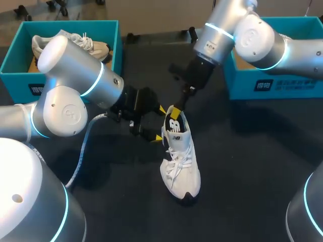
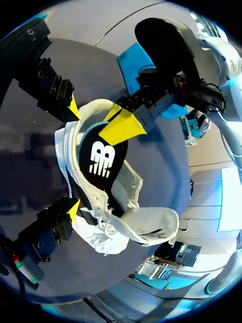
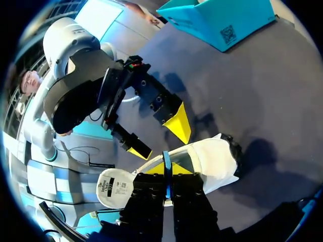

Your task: Take the shoe out of the shoebox, open the shoe tongue, remove and reinsert the insole, then place the shoe into the shoebox

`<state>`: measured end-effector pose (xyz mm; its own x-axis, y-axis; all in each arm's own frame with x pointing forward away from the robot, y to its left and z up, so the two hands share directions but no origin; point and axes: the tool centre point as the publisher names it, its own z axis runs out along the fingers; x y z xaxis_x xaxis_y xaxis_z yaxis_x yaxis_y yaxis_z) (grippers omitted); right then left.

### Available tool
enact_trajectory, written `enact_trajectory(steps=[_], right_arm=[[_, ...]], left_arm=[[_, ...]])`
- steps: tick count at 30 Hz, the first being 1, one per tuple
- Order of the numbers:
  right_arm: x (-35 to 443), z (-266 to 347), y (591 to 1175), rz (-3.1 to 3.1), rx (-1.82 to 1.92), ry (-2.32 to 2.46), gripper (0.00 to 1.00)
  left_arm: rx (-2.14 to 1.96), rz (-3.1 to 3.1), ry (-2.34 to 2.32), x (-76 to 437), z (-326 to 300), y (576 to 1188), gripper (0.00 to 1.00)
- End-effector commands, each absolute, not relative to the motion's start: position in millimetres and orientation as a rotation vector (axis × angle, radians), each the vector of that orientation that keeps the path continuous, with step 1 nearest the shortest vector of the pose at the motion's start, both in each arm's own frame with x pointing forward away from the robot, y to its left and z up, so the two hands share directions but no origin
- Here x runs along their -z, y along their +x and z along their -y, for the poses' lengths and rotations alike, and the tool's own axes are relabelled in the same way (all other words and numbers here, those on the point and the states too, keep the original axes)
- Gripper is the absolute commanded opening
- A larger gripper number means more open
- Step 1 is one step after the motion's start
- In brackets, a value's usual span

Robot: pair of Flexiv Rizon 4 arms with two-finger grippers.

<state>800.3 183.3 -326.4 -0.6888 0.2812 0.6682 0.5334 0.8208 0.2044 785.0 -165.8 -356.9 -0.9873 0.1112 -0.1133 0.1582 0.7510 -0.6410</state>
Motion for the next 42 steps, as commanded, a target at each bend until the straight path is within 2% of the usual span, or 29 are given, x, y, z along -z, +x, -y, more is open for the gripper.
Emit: enact_trajectory(steps=[1, 4, 6, 7, 10, 19, 31, 36, 42], right_arm=[[334, -189, 805, 2.352, 0.508, -0.584, 0.0], [335, -190, 805, 2.352, 0.505, -0.581, 0.0], [332, -189, 804, 2.361, 0.502, -0.589, 0.18], [330, -188, 803, 2.364, 0.504, -0.595, 0.22], [323, -186, 799, 2.368, 0.498, -0.609, 0.25], [309, -181, 790, 2.375, 0.477, -0.638, 0.27], [284, -186, 809, 2.47, 0.528, -0.637, 0.3], [269, -175, 816, 2.513, 0.563, -0.691, 0.33], [260, -156, 817, 2.532, 0.589, -0.781, 0.31]], left_arm=[[1.059, -2.877, 0.222, 357, 166, 785, 1.0], [1.059, -2.877, 0.222, 357, 166, 785, 1.0], [1.059, -2.877, 0.222, 357, 166, 785, 1.0], [1.059, -2.877, 0.222, 357, 166, 785, 1.0], [1.059, -2.877, 0.222, 357, 166, 785, 1.0], [1.059, -2.877, 0.222, 357, 166, 785, 1.0], [1.059, -2.877, 0.222, 357, 166, 785, 1.0], [1.059, -2.877, 0.222, 357, 166, 785, 1.0], [1.059, -2.877, 0.222, 357, 166, 785, 1.0]])
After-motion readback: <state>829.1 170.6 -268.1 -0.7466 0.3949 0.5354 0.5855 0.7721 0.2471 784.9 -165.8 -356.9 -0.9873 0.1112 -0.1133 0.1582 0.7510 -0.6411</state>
